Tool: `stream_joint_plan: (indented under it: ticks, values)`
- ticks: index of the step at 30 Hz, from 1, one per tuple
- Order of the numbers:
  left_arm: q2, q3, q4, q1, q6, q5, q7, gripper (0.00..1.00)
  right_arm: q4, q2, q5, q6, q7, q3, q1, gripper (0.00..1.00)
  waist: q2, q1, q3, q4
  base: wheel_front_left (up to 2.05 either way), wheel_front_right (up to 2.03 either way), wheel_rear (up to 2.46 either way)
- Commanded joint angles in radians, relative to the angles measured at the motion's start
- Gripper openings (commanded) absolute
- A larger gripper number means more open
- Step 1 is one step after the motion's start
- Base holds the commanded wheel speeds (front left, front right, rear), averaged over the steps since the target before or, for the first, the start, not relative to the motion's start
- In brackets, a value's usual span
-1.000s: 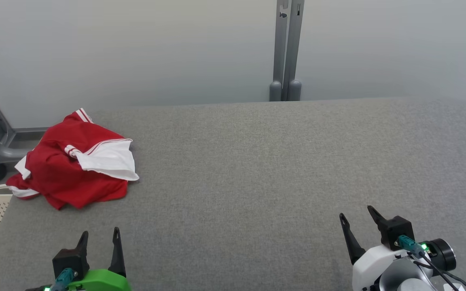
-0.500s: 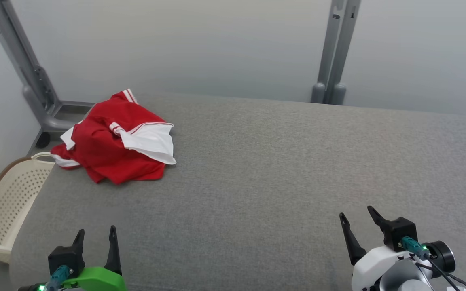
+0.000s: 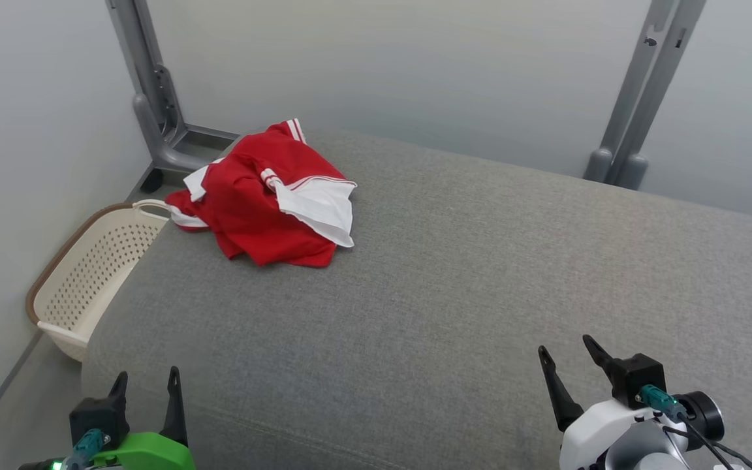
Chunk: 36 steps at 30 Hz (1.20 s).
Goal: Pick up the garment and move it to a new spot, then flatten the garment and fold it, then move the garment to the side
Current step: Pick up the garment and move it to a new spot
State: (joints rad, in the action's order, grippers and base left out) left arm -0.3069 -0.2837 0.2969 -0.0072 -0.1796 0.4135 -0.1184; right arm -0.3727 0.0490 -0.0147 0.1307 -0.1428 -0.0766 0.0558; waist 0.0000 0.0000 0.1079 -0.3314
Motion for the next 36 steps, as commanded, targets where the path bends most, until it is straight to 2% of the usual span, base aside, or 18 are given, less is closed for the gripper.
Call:
stream_joint_plan:
  ticks: [1, 8, 15, 18, 22, 28, 36]
  values:
    - [-0.008, 0.002, -0.004, 0.011, -0.006, 0.004, 0.002, 1.00, -0.004, 0.003, -0.003, 0.000, -0.006, 0.000, 0.009, 1.00, 0.0000, 0.0000, -0.002, -0.018, 0.00, 0.00, 0.00]
    - [-0.012, 0.002, -0.020, 0.019, -0.015, 0.010, 0.009, 1.00, -0.019, 0.003, -0.012, 0.000, -0.014, -0.006, 0.012, 1.00, 0.0000, 0.0000, 0.001, -0.025, 0.00, 0.00, 0.00]
    - [-0.035, -0.023, 0.005, -0.070, 0.023, 0.008, 0.081, 1.00, -0.017, 0.003, -0.016, 0.000, -0.009, -0.013, 0.006, 1.00, 0.0000, 0.0000, -0.001, -0.022, 0.00, 0.00, 0.00]
    - [-0.032, -0.038, 0.041, -0.166, 0.045, 0.014, 0.149, 1.00, -0.007, 0.003, -0.015, 0.000, -0.001, -0.019, 0.018, 1.00, 0.0000, 0.0000, -0.019, -0.017, 0.00, 0.00, 0.00]
    - [-0.027, -0.053, 0.129, -0.327, 0.078, 0.042, 0.297, 1.00, 0.014, 0.003, 0.001, 0.000, 0.014, -0.043, 0.037, 1.00, 0.0000, 0.0000, -0.053, 0.007, 0.00, 0.00, 0.00]
    - [-0.006, -0.047, 0.251, -0.576, 0.090, 0.082, 0.495, 1.00, 0.068, 0.003, 0.047, 0.000, 0.061, -0.065, 0.073, 1.00, 0.0000, 0.0000, -0.158, 0.065, 0.00, 0.00, 0.00]
    - [-0.017, -0.056, 0.346, -0.815, 0.102, 0.080, 0.633, 1.00, 0.144, 0.003, 0.102, 0.000, 0.116, -0.093, 0.121, 1.00, 0.0000, 0.0000, -0.292, 0.129, 0.00, 0.00, 0.00]
